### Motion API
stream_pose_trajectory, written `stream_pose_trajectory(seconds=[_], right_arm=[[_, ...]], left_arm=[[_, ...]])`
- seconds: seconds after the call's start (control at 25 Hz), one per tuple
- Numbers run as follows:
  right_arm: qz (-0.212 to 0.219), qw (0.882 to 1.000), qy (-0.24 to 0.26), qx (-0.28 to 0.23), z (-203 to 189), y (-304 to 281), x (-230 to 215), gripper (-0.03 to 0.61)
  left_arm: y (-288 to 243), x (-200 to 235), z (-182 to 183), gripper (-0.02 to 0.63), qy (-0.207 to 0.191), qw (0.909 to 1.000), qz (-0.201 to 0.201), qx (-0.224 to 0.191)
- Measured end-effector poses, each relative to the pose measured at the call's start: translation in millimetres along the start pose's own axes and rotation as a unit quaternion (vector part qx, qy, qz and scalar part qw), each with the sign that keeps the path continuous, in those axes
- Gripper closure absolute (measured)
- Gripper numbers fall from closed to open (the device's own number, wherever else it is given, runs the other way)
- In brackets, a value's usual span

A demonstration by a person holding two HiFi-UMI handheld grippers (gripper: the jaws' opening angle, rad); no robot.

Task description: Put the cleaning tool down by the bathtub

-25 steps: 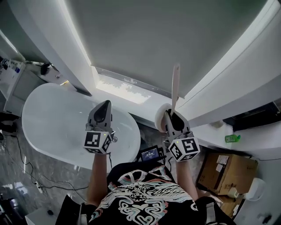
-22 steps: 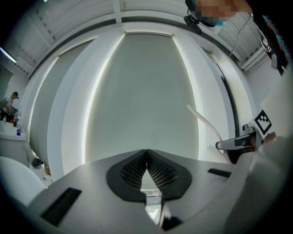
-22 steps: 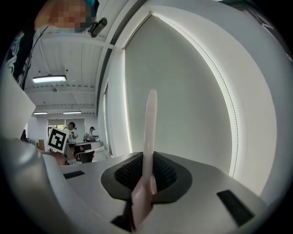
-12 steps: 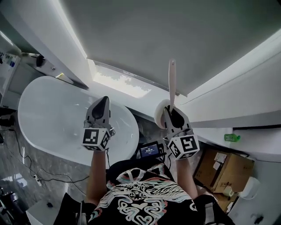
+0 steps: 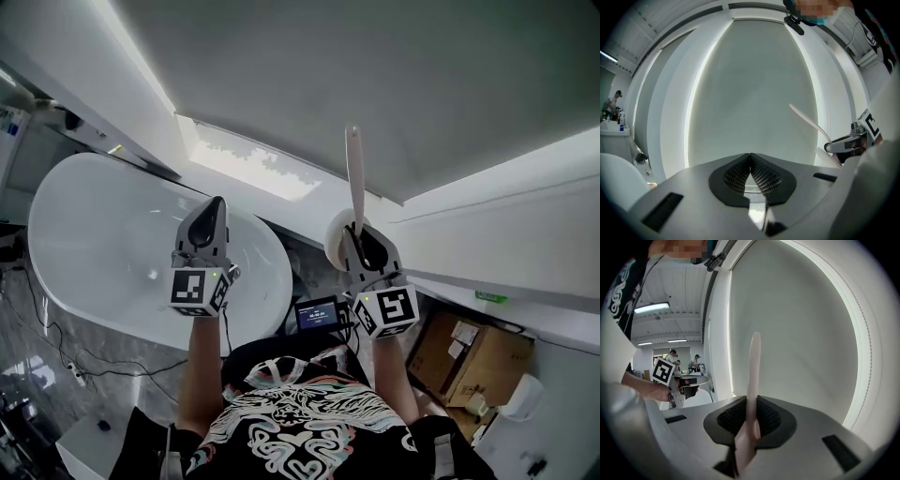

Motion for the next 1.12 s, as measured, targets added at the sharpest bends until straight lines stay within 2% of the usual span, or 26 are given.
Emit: stream_pose_trajectory(seconds=[0.84, 1.12], right_arm=[[0.059, 0.997, 0.015, 0.056, -57.4, -81.2, -24.7, 0.508], [0.088, 0.993, 0.021, 0.071, -82.8, -104.4, -20.0, 0.508]], left_arm=[[-48.9, 17.9, -64.3, 0.597, 0.006, 0.998, 0.015, 0.06], [-54.2, 26.2, -91.5, 0.597, 0.012, 0.9968, 0.026, 0.075]])
Point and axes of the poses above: the fingertips, and each gripper's own axes: y backward along the fingers, x to its left, z out of its top, the point moved 1 cm from there along y, backward along the fingers, and after that the axes turned 8 degrees about z, right-handed, at the moved point
